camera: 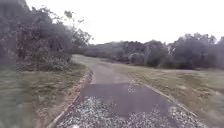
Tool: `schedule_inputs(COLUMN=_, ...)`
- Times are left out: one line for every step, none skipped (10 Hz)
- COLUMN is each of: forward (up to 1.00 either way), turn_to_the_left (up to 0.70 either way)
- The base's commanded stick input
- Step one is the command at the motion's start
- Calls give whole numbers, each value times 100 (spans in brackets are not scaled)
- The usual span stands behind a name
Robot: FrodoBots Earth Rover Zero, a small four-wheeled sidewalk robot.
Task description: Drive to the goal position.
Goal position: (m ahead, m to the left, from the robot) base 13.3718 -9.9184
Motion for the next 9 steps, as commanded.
schedule_inputs(forward=45, turn_to_the_left=0)
schedule_inputs(forward=45, turn_to_the_left=0)
schedule_inputs(forward=45, turn_to_the_left=0)
schedule_inputs(forward=45, turn_to_the_left=0)
schedule_inputs(forward=45, turn_to_the_left=0)
schedule_inputs(forward=45, turn_to_the_left=0)
schedule_inputs(forward=45, turn_to_the_left=0)
schedule_inputs(forward=45, turn_to_the_left=0)
schedule_inputs(forward=45, turn_to_the_left=0)
